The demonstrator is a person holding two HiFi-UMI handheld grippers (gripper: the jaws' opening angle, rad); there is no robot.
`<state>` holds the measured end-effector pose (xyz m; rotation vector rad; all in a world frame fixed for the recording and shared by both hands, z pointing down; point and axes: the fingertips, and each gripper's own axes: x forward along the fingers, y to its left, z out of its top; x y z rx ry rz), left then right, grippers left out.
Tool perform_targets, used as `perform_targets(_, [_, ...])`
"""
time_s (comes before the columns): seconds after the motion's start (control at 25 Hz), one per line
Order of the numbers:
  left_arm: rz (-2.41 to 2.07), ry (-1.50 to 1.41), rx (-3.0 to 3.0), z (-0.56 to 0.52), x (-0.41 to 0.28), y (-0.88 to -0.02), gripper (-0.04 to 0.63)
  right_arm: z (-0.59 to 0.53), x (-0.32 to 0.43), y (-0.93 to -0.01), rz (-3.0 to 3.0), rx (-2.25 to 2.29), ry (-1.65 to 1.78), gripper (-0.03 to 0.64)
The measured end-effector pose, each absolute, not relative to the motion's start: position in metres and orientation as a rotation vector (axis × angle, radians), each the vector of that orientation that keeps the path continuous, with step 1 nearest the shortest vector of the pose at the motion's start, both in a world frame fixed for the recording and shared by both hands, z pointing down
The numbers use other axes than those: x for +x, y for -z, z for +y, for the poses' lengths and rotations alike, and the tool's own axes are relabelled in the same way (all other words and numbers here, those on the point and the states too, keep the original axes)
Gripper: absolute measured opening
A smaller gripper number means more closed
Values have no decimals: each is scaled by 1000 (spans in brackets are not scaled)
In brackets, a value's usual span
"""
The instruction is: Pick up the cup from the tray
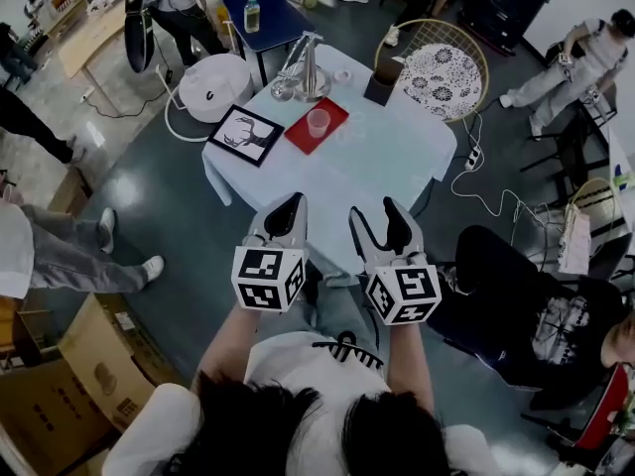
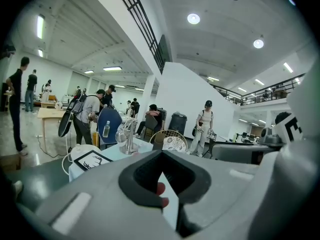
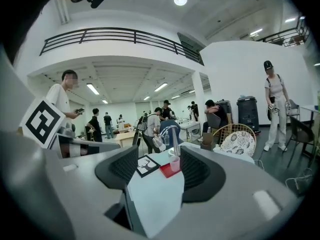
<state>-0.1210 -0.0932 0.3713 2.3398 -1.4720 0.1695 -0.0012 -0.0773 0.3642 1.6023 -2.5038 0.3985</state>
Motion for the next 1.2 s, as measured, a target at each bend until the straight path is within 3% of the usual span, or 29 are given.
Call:
perform_targets(0.64, [-1542,-199,2263,-173,-108,-388,0,-185,-12,-379,-2593,1405,-327,384])
perform_targets(1.2, [-1574,-280,2142,-252,-115,-450,0,-271,-25,-450,-2566,1245,-364,427])
